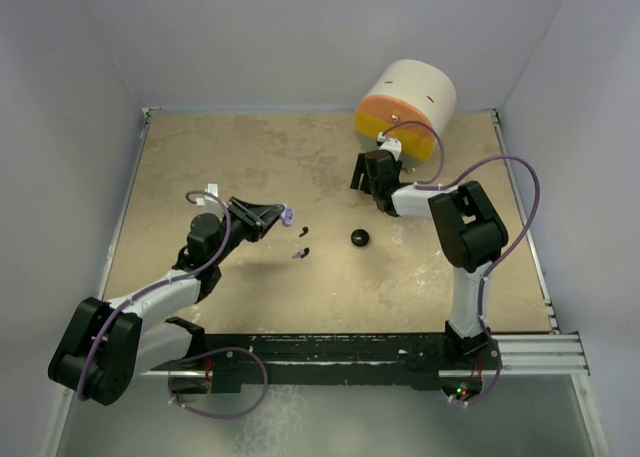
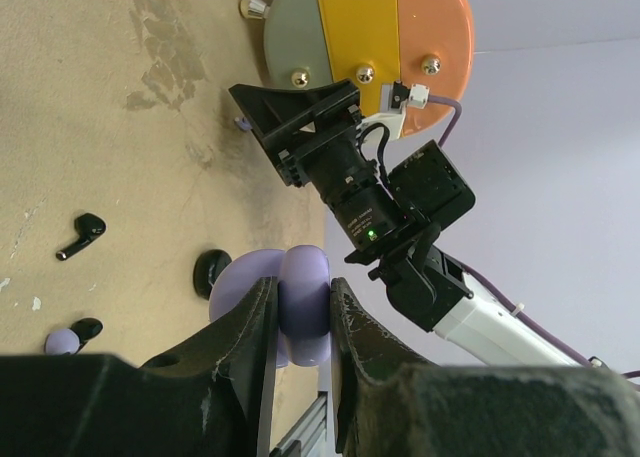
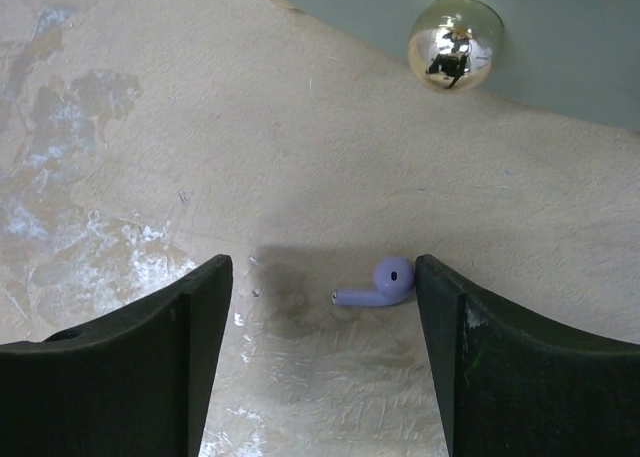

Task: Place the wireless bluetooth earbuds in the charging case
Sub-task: Pick up the earbud from the center of the board.

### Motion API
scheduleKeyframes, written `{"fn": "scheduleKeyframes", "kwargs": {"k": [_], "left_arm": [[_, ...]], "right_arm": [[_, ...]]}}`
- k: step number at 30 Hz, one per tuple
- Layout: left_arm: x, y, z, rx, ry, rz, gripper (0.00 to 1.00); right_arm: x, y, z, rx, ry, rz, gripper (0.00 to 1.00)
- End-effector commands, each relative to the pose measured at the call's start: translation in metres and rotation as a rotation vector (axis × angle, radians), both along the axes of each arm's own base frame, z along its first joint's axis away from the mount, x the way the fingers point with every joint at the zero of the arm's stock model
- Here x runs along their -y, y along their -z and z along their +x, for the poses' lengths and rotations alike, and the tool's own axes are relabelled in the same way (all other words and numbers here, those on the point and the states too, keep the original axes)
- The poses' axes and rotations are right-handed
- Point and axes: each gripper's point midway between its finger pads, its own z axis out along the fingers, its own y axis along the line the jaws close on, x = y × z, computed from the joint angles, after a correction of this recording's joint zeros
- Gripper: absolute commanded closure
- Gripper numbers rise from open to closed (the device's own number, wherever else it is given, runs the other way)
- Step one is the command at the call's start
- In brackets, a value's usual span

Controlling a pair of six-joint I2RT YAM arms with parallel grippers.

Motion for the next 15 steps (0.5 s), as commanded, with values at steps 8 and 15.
{"fn": "scheduleKeyframes", "kwargs": {"k": [8, 15], "left_arm": [[-0.001, -0.019, 0.005, 0.076, -0.011, -0.008, 1.0], [-0.001, -0.017, 0.005, 0.073, -0.011, -0.005, 1.0]], "right_arm": [[0.006, -0.001, -0.002, -0.006, 0.073, 0.07, 0.34], [0.02, 0.011, -0.01, -0.038, 0.12, 0.013, 0.41]]}}
